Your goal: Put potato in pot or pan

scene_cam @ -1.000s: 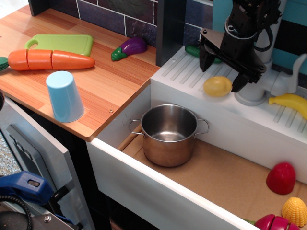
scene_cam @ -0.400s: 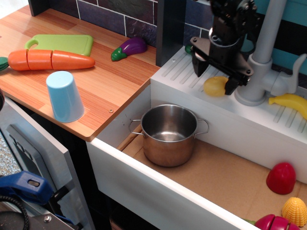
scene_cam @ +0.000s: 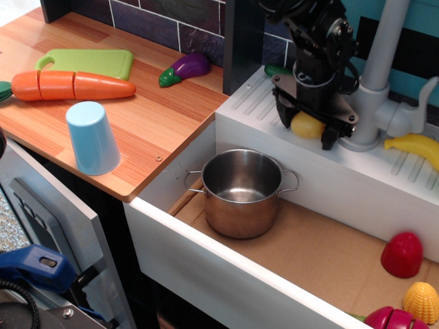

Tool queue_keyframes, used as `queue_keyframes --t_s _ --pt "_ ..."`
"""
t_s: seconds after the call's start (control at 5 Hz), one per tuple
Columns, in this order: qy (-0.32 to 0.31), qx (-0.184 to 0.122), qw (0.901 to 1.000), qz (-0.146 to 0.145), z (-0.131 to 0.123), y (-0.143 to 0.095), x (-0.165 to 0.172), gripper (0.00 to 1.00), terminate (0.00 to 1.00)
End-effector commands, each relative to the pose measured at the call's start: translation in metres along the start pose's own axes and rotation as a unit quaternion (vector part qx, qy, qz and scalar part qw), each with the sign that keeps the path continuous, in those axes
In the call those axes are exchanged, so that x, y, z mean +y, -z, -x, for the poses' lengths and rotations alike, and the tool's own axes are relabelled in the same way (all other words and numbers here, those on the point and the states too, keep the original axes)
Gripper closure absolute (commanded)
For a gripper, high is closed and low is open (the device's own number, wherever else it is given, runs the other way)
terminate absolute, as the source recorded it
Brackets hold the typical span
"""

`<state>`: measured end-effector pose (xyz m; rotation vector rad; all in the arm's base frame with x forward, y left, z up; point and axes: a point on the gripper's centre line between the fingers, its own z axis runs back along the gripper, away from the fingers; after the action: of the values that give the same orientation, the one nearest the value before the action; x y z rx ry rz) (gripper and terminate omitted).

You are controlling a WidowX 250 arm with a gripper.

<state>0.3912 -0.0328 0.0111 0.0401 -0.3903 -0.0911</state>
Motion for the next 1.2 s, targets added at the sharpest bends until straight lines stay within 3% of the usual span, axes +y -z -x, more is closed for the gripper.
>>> queue_keyframes --t_s 0.0,0.4,0.6,0.8,1.0 --pt "-0.007 -0.005 1.0000 -0.003 -0.012 -0.011 0.000 1.00 0.00" --pt "-0.007 0.027 0.9982 -0.053 0.005 -0.039 0.017 1.00 0.00" --pt "-0.010 0.054 0.9966 -0.061 0.018 -0.047 0.028 1.00 0.00" --pt "-0.002 0.061 0.9964 -0.060 0.028 -0.048 0.038 1.00 0.00" --pt "-0.004 0.090 0.9956 -0.027 0.033 -0.051 0.045 0.00 0.00"
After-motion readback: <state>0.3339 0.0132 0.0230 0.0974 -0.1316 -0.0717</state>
